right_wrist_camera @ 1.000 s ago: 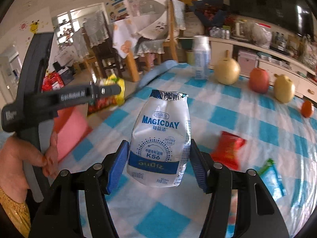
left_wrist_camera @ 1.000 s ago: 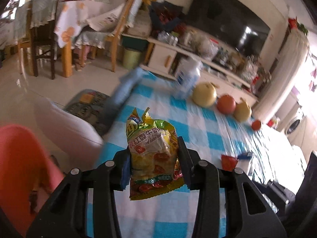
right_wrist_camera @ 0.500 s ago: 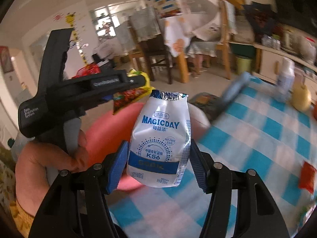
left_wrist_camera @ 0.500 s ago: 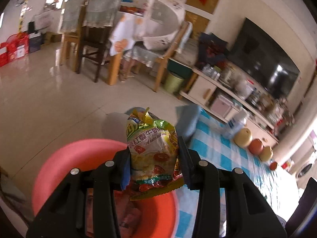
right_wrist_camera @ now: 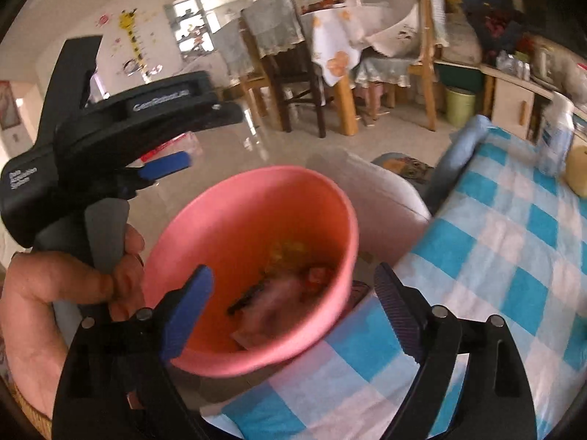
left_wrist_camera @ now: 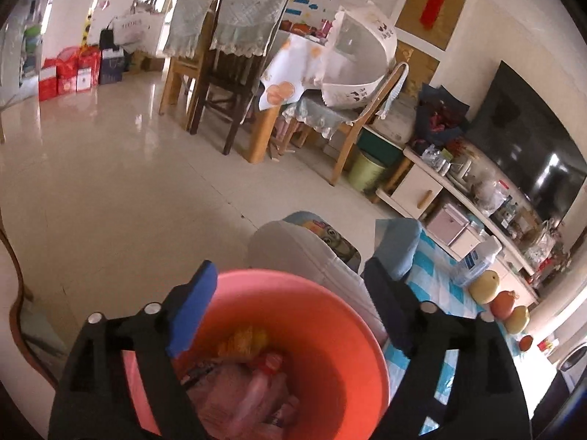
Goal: Collect trash
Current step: 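Carry both items to the pink bucket and open both grippers over it, then move both grippers back over the table toward the last packets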
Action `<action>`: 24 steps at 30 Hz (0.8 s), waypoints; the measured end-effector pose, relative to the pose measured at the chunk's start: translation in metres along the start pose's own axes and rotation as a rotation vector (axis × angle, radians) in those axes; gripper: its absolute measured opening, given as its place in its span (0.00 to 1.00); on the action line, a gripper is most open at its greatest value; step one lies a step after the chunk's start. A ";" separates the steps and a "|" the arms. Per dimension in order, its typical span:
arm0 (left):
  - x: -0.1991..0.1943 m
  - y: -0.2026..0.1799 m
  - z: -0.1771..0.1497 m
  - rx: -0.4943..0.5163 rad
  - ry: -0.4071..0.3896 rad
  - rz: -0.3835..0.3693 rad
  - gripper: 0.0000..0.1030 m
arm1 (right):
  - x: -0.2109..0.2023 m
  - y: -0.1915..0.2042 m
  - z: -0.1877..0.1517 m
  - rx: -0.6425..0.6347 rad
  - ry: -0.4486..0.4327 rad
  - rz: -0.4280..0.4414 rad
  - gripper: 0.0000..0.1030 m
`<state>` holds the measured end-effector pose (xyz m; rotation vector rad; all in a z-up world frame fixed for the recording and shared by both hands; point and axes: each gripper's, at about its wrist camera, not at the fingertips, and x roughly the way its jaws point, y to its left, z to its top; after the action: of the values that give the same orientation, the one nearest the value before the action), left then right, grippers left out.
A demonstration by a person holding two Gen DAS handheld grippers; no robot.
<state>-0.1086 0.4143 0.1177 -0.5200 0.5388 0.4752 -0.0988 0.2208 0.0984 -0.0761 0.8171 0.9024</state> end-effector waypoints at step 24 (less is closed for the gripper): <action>-0.007 -0.113 -0.045 0.402 -0.117 -0.234 0.90 | -0.069 -0.057 -0.068 0.084 -0.009 -0.219 0.88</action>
<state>-0.0682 0.3001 0.1263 -0.1648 0.4397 0.1643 -0.1224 0.1122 0.0808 -0.0868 0.8203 0.6609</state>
